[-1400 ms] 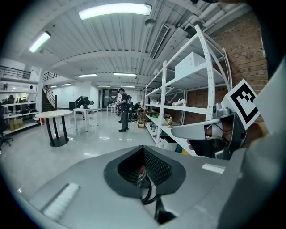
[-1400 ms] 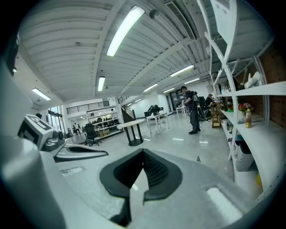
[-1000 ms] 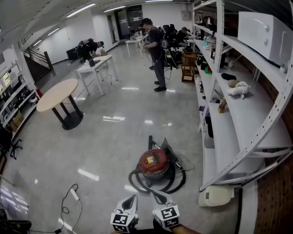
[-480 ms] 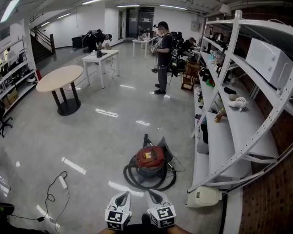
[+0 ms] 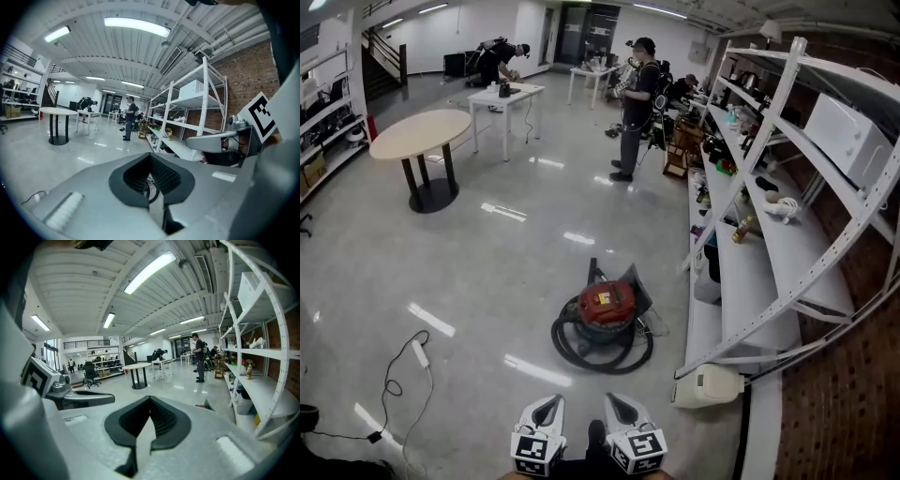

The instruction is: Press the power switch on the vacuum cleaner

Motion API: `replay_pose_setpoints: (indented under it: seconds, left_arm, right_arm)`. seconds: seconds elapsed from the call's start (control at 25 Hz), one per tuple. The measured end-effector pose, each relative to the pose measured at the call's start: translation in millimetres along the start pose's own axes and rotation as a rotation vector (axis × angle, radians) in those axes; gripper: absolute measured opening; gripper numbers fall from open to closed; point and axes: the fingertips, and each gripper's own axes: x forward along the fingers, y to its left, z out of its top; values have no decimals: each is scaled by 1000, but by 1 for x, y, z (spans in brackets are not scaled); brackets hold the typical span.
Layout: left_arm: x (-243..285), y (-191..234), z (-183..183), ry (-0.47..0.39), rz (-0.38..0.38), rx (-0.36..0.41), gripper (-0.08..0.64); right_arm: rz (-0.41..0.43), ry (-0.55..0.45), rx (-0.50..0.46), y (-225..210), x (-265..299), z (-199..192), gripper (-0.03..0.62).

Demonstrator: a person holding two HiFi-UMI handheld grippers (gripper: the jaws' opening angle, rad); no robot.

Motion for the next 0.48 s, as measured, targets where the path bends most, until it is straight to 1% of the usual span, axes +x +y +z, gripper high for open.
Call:
replay_pose_setpoints:
  seconds: [0.08, 0.2, 0.36, 0.48]
  left_arm:
    - [-9, -1, -4, 11, -15, -8, 15]
    - [-19, -3, 1, -8, -13, -11, 15]
    - [-30, -5, 4, -16, 31, 13, 15]
    - [-32, -22, 7, -34, 53, 11, 15]
  right_arm:
    - [-10, -3, -11, 10, -6, 0, -8]
    - [-21, -5, -26, 14, -15, 0, -8]
    - [-5, -9, -27, 13, -27, -1, -8]
    - [30, -18, -37, 10, -41, -2, -8]
